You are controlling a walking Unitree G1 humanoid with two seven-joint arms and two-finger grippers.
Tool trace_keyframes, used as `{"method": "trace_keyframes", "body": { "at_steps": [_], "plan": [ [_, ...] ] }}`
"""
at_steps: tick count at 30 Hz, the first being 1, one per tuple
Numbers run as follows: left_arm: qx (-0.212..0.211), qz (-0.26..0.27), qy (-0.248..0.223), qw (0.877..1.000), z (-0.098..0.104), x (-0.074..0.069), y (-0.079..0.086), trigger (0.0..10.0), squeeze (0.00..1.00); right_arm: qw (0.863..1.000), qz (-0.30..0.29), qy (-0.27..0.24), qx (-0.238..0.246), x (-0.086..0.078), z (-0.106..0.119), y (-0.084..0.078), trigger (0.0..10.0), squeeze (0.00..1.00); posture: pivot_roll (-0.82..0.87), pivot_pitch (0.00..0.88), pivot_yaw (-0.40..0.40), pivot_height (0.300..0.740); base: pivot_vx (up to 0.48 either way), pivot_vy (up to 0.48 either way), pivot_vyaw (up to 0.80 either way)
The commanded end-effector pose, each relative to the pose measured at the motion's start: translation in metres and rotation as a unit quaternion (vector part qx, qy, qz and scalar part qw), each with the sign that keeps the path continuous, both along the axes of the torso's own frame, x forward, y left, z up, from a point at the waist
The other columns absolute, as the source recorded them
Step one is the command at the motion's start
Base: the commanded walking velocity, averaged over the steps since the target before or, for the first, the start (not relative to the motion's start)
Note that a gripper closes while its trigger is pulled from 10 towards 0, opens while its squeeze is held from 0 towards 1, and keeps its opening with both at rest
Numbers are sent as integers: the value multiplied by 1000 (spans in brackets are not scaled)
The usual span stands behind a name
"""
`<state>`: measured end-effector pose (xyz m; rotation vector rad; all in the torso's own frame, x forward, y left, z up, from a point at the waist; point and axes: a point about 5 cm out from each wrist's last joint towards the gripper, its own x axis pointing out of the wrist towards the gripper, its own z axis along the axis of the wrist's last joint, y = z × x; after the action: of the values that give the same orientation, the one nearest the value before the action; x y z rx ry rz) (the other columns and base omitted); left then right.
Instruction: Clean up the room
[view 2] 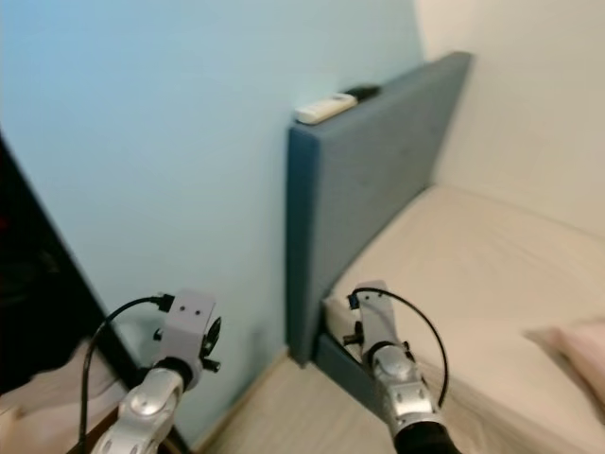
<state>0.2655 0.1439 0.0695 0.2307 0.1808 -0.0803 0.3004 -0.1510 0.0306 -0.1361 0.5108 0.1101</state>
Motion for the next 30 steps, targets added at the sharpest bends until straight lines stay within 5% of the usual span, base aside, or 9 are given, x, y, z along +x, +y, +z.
{"method": "trace_keyframes", "body": {
  "at_steps": [1, 30],
  "plan": [
    [4, -5, 12, 1000, -7, -2, -2, 10000, 0, 1000, 0, 6, 2, 0, 0, 1, 10000, 0, 70, 40, -39, 740, 0, 0, -800],
    [-6, -23, 9, 1000, -8, -2, -8, 10000, 0, 1000, 0, 10, 0, -3, 0, -3, 10000, 0, 56, 18, -37, 740, 0, 0, -800]
  ]
}}
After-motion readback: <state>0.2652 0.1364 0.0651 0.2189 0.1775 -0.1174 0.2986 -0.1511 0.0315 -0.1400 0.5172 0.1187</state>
